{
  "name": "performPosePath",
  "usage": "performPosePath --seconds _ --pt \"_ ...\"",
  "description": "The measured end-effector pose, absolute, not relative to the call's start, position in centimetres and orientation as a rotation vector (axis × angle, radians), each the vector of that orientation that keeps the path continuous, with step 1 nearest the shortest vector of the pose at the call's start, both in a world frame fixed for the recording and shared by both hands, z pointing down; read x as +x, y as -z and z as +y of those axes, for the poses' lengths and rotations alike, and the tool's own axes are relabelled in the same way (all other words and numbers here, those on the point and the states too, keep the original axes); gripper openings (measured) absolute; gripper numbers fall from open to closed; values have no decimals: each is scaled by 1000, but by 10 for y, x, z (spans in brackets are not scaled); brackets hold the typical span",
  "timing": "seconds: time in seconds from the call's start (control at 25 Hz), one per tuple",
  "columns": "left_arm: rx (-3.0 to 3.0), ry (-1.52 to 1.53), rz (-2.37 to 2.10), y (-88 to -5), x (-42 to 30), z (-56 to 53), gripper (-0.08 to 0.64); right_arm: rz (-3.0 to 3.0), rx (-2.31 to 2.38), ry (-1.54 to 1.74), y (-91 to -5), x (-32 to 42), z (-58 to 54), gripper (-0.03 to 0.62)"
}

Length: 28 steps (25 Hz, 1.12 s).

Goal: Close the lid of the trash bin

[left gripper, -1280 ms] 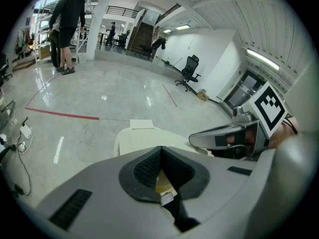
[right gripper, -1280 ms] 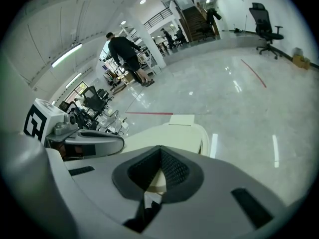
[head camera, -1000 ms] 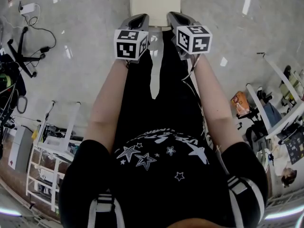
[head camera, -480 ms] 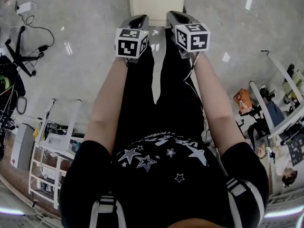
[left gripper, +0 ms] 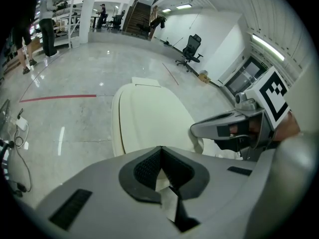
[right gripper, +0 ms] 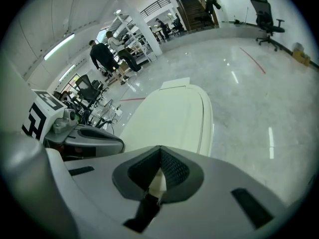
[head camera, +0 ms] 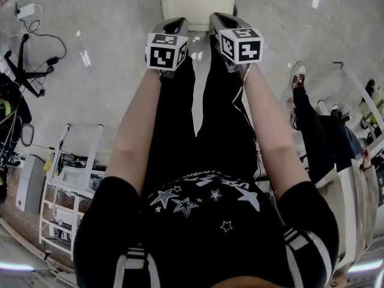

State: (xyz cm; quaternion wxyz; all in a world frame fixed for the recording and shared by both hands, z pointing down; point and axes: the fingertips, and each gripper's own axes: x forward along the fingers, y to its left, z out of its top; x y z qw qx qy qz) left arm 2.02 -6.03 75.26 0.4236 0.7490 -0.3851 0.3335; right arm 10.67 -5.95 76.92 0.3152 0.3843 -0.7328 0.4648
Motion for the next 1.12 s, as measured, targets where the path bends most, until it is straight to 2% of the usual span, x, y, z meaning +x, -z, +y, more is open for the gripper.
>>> performPosePath --seconds 0.8,1.12 --pt "1843 -853 -929 -767 22 -55 11 -1920 1010 -1239 -779 107 -55 5" --pt "1890 -826 -948 -739 16 -64 11 -1927 1051 -1194 -757 106 -68 6"
